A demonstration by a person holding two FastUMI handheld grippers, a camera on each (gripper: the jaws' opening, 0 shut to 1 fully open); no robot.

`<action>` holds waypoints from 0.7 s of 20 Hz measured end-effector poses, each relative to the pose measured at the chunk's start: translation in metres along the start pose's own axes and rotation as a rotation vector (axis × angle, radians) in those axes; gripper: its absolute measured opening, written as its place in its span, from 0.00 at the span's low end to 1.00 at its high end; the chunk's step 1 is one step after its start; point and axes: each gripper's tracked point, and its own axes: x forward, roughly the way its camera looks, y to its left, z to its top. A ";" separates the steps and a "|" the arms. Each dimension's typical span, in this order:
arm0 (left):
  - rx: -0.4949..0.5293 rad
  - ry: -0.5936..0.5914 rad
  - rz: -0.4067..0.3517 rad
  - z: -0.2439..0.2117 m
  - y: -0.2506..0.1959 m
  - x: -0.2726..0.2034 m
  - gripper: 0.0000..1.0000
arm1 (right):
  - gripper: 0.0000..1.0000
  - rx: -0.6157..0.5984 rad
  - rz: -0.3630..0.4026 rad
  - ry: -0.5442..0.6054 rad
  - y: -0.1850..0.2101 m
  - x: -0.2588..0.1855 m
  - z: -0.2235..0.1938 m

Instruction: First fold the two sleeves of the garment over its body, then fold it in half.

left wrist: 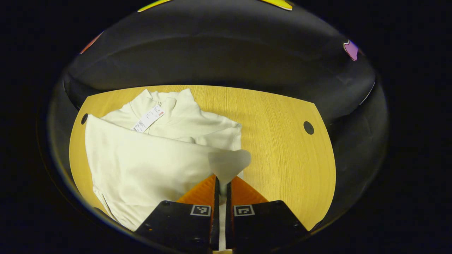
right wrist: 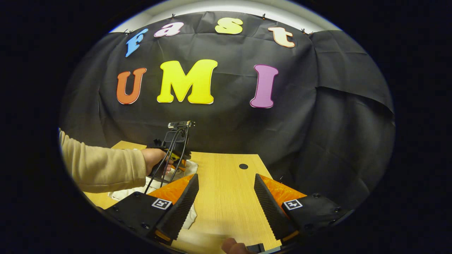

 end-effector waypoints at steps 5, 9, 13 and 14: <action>-0.030 -0.021 -0.025 -0.001 -0.003 -0.014 0.32 | 0.98 0.015 0.003 0.011 0.000 0.001 -0.002; -0.052 -0.060 -0.033 -0.001 0.011 -0.033 0.72 | 0.98 0.003 0.014 -0.006 0.008 0.000 0.004; -0.056 -0.182 -0.001 0.009 0.047 -0.072 1.00 | 0.98 0.003 0.022 -0.019 0.019 0.002 0.012; -0.059 -0.231 0.005 0.013 0.059 -0.087 1.00 | 0.98 0.003 0.023 -0.024 0.022 0.004 0.014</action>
